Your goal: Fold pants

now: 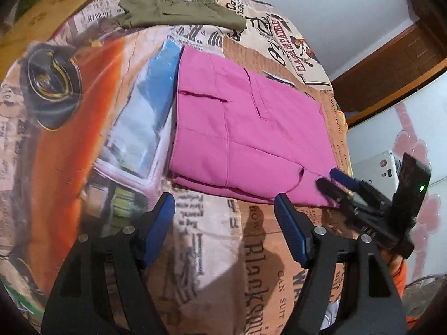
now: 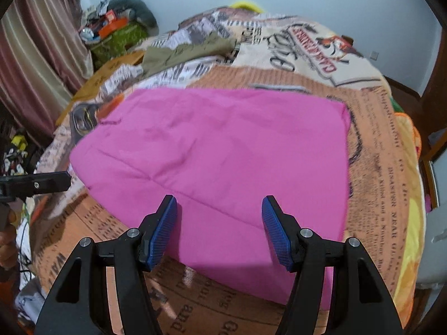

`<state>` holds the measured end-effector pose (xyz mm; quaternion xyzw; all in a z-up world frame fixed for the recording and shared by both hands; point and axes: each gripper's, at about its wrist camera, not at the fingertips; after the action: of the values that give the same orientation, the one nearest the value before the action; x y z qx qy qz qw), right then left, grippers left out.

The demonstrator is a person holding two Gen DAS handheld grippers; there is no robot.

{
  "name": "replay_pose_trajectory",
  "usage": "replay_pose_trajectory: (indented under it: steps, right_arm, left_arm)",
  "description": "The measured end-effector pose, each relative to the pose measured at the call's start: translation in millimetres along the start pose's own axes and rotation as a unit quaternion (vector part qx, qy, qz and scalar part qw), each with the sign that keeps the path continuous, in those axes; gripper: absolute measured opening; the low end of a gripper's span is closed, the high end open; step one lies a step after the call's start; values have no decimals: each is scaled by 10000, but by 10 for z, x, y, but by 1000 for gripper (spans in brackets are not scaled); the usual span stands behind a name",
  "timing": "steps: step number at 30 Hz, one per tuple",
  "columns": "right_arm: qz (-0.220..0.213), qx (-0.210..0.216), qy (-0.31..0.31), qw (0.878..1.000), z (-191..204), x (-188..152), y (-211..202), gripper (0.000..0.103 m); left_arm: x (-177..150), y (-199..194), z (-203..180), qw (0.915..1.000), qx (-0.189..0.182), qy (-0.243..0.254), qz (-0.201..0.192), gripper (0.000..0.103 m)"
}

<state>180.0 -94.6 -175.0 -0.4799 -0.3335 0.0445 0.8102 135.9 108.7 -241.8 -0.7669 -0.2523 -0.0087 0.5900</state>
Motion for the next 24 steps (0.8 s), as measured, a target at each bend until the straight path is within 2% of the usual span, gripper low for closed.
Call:
replay_pose_trajectory:
  steps: [2,5,12,15,17,19,21,24]
  right_arm:
    - [76,46,-10,10000,-7,-34,33,59]
    - [55,111,-4,9999,-15,-55,16,59]
    - [65,224,4,9997,-27,-61,30,59]
    - [59,243,15,9997,-26,-51,43,59]
    - [65,248,3,9997,-22,-49,48,59]
    - [69,254,-7,9997,-19,-51,51,60]
    - [69,265,-6,9996,-24,-48,52,60]
    - [66,299,13,9995,-31,-46,51,60]
  left_arm:
    - [18,19,-17,10000,-65,-4,-1,73]
    - [47,55,3,9992,-374,-142,98,73]
    - [172,178,159,9919,-895,-868,238,76]
    - [250,213,185,9886,-993,-1104,242,76]
    - [293,217,175,9888,-886,-1179,211,68]
    - [336,218,136,9923,-493,-1126,131,42]
    - [362,229,111,9940,-242,-1065,67,31]
    - [374,215,51,9960,-8,-887,-109,27]
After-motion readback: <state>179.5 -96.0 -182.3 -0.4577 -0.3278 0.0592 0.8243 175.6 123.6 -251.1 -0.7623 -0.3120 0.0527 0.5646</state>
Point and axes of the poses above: each gripper's, at about its wrist camera, not at the fingertips, and y roughly the way its jaws point, z to its left, x to its top, and after that the axes turned 10 degrees about x, right-handed
